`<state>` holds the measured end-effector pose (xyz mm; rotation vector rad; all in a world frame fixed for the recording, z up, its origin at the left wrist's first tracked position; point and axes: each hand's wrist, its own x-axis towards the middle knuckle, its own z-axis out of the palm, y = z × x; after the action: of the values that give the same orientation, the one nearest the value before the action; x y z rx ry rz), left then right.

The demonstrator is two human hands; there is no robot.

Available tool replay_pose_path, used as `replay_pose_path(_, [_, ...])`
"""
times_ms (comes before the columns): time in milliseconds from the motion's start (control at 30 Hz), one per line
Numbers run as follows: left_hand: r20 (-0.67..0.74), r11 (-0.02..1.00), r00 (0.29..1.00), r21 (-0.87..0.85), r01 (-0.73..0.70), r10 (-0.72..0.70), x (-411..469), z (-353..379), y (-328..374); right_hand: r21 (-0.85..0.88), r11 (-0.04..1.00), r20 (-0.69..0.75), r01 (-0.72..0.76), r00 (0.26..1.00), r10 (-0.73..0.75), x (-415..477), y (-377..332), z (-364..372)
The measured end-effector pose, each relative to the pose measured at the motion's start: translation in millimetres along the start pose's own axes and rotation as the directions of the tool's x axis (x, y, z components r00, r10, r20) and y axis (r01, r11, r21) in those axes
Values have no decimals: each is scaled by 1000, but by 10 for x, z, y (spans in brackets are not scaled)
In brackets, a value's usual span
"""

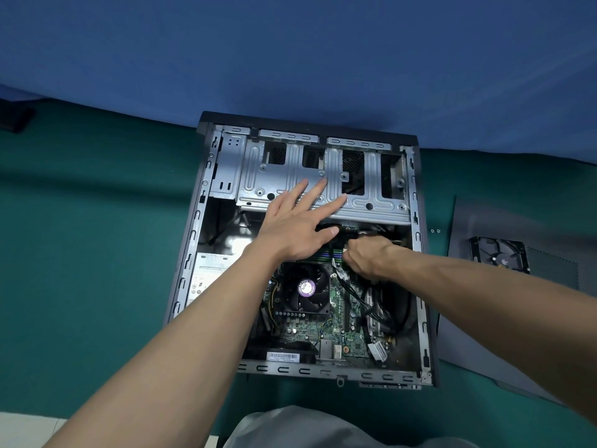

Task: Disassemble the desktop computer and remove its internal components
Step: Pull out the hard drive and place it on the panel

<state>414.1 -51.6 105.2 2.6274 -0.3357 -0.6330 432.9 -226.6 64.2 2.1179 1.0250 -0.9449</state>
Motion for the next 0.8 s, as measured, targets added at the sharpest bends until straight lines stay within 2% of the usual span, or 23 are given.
replay_pose_path(67, [1, 1000, 1000, -2, 2, -2, 0, 2, -2, 15, 1000, 0, 12, 1000, -12, 13, 9, 8])
replay_pose_path(200, [1, 1000, 1000, -13, -1, 1, -3, 14, -4, -79, 997, 13, 6, 1000, -5, 11, -12, 41])
replay_pose_path(400, [6, 1000, 1000, -10, 2, -2, 1, 17, -1, 88, 995, -22, -36, 999, 38, -3, 29, 20])
replay_pose_path(567, [-5, 1000, 1000, -10, -3, 3, 2, 29, -8, 9, 997, -71, -73, 995, 73, -48, -57, 54])
replay_pose_path(600, [-8, 1000, 1000, -8, -1, 1, 1, 29, -8, 95, 989, -45, -112, 992, 117, -69, -92, 24])
replay_pose_path(700, [-6, 1000, 1000, -6, -1, 1, 3, 24, 3, 207, 977, -58, -60, 996, 74, -68, 48, 21])
replay_pose_path(733, [-8, 1000, 1000, -12, -4, 4, 7, 23, 3, 201, 979, -70, -45, 996, 60, -72, 100, 32])
replay_pose_path(800, [-15, 1000, 1000, -22, -5, 5, 9, 28, -4, 70, 996, -71, -51, 996, 56, -65, 12, 24])
